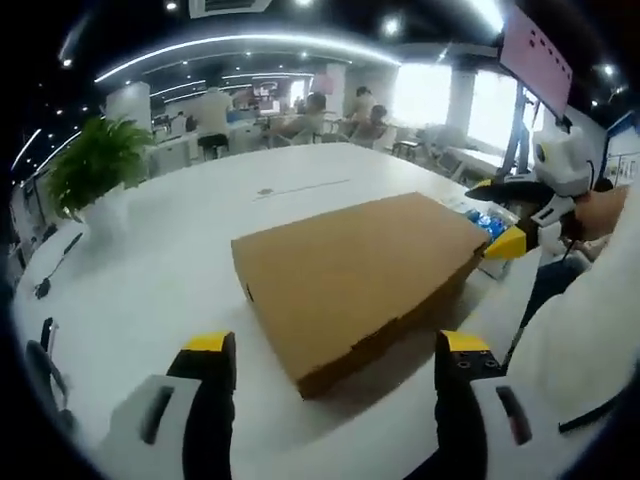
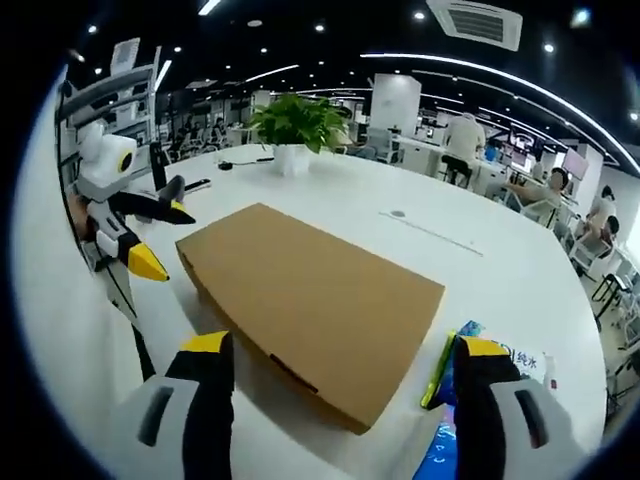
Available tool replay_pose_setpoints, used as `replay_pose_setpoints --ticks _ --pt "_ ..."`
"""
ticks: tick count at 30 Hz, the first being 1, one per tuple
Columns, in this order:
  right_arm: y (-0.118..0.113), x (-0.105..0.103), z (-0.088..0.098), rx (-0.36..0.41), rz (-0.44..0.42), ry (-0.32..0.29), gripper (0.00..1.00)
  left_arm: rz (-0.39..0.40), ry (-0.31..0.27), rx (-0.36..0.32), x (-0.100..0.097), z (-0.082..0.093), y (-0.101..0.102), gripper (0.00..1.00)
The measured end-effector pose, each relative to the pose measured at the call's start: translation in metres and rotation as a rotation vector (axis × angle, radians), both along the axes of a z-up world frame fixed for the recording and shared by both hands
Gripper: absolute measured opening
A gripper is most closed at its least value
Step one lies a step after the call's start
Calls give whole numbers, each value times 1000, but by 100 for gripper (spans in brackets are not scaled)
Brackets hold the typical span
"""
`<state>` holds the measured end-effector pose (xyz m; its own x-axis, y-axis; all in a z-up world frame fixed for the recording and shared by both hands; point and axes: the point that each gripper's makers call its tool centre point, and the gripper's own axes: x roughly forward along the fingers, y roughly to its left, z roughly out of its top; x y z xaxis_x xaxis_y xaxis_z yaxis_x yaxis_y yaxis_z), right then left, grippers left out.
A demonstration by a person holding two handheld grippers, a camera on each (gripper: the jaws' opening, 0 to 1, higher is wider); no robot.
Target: Operate the shoe box by opening the lid, removing the specified soft item, and placing it in the target area until the item is outside and the box remains undamaged.
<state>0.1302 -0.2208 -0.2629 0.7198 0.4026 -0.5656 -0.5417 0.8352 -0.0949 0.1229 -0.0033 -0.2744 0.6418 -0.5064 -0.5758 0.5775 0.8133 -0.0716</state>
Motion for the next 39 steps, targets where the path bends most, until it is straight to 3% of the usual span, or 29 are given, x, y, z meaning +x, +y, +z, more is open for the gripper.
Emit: replay_pose_setpoints --ticks 4,7,11,16,30,33,39 --pt "-2 -1 -1 -16 10 8 90 -11 -12 12 2 0 0 84" --pt "-2 -2 -5 -33 31 24 89 -3 18 27 3 -9 4 87" --pt "1 -4 -13 -27 34 29 79 -10 28 48 3 -18 6 96" --pt "0 -4 -17 -25 15 47 80 -28 43 76 5 -23 8 82" --pt "3 -2 -30 -47 46 92 77 -61 44 84 11 -24 -3 75" --pt "3 -1 -33 -58 39 115 76 -50 110 44 10 -27 -7 62" --pt "4 1 -32 -43 25 110 75 -37 90 59 17 -27 -5 61"
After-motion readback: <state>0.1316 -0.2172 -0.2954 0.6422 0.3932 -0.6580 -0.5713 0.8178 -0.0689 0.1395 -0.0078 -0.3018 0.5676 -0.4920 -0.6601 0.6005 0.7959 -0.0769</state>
